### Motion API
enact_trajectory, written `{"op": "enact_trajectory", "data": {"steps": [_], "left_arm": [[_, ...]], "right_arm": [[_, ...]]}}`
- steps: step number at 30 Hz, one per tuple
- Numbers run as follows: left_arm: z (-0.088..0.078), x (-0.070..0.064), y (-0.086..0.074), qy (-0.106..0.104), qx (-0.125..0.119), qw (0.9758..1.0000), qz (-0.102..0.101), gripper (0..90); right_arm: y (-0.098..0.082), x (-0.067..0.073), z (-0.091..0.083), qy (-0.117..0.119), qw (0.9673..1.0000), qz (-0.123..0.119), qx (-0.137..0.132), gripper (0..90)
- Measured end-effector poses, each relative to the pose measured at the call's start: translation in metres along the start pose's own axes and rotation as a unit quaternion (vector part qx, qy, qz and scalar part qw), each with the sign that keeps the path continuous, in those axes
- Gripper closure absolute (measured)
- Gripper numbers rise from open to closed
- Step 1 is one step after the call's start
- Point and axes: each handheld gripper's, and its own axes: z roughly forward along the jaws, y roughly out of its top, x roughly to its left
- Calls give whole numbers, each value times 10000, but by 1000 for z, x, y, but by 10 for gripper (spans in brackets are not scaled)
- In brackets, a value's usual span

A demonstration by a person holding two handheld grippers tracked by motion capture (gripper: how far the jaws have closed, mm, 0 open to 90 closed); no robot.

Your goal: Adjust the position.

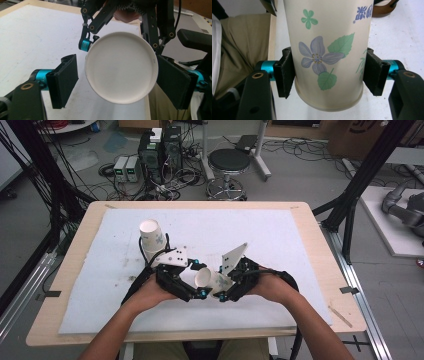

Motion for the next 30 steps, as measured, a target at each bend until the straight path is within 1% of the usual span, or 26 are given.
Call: {"op": "enact_trajectory", "data": {"steps": [2,3,5,6,9,12,13,14,16,17,18,19,20,22,23,24,25,26,27,28,29,30], "left_arm": [[1,1,-1,-60,69,10000,1,235],[1,1,-1,-60,69,10000,1,251],[2,1,-1,-98,117,9999,22,268],[3,2,-1,-104,146,9998,31,277],[4,2,-2,-128,190,9997,40,315],[5,3,-3,-172,320,9993,77,335],[5,3,-3,-174,335,9993,81,343],[6,3,-3,-182,341,9992,91,350],[7,3,-4,-182,410,9990,89,357],[7,3,-4,-182,410,9990,89,361],[7,3,-5,-185,425,9988,133,366],[8,4,-6,-192,396,9989,149,366],[8,4,-6,-191,423,9988,159,368],[8,5,-6,-158,375,9991,120,371],[7,5,-5,-163,366,9991,127,371],[6,6,-5,-123,331,9993,116,371],[5,6,-5,-99,306,9994,92,371],[4,7,-5,-82,285,9995,104,371],[3,6,-5,-73,218,9997,61,372],[-1,6,-4,-69,113,9999,65,372],[-1,6,-4,-69,113,9999,65,372],[-2,6,-4,-61,62,9999,79,372]], "right_arm": [[3,0,1,24,9999,-35,104,350],[3,0,1,24,9999,-35,104,350],[4,0,2,36,9998,-43,197,350],[5,0,3,38,9995,-62,291,350],[6,0,4,69,9994,-81,338,350],[8,0,6,63,9987,-151,484,352],[9,1,6,45,9983,-142,564,352],[9,1,7,76,9980,-130,619,353],[9,0,7,78,9977,-135,664,356],[9,0,7,78,9977,-135,664,356],[9,0,8,130,9973,-122,711,358],[9,0,8,130,9973,-122,711,358],[8,0,9,123,9972,-134,724,358],[8,-1,9,149,9971,-106,742,341],[8,-1,9,88,9974,-73,712,316],[7,-1,7,39,9986,104,509,245],[7,-1,7,39,9986,104,509,245],[7,-2,6,1,9992,75,392,225],[7,-1,4,1,9994,151,301,213],[6,0,-1,-62,9996,239,103,189],[6,0,-1,-62,9996,239,103,189],[4,-1,-4,-54,9994,329,-118,188]]}}
